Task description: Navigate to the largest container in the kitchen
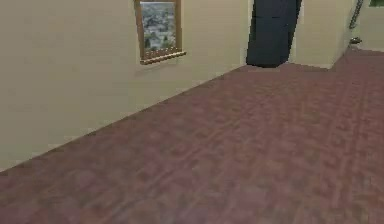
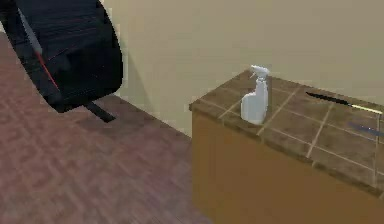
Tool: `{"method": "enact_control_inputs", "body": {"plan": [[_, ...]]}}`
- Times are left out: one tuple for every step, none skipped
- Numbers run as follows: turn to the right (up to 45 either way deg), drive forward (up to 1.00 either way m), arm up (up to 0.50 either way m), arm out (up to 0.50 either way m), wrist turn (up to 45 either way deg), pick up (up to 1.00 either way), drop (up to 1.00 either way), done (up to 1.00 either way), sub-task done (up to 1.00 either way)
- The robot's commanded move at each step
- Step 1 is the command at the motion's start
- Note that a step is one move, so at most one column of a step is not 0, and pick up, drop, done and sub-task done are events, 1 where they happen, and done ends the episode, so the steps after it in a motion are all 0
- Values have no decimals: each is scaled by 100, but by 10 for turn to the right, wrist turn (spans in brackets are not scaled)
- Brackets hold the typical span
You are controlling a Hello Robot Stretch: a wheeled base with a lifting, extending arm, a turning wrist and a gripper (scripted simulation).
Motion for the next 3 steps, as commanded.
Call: {"method": "enact_control_inputs", "body": {"plan": [[390, 0, 0, 0, 0, 0, 0, 0, 0], [0, 100, 0, 0, 0, 0, 0, 0, 0], [0, 65, 0, 0, 0, 0, 0, 0, 0]]}}
